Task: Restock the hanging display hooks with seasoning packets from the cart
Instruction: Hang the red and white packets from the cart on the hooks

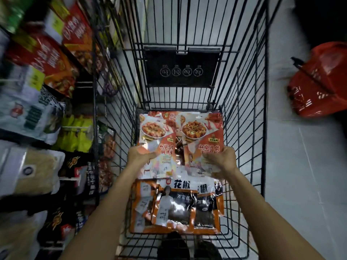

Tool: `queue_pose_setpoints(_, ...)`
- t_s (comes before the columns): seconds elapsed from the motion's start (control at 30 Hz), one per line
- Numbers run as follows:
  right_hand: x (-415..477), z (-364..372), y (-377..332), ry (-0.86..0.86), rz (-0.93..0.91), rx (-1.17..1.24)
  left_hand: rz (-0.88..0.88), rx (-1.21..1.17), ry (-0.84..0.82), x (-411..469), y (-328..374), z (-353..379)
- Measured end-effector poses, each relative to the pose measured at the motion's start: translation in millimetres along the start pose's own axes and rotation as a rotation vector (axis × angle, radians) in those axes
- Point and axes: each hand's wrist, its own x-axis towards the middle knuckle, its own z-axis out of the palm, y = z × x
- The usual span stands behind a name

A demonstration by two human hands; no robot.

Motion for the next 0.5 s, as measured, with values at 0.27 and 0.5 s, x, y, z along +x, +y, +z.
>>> queue_pose_setpoints(0.27,-95.9,-24.0,-79.8,-0.218,-0.247,0.062,0.24,-0.22,0.24,-122.1,39.4,-90.8)
queue_pose_setpoints(0.5,-216.9,-37.4,-136.5,-0.518,-0.43,0.052,0.493,-0.452,0.608,-301.6,44.1,-158.2)
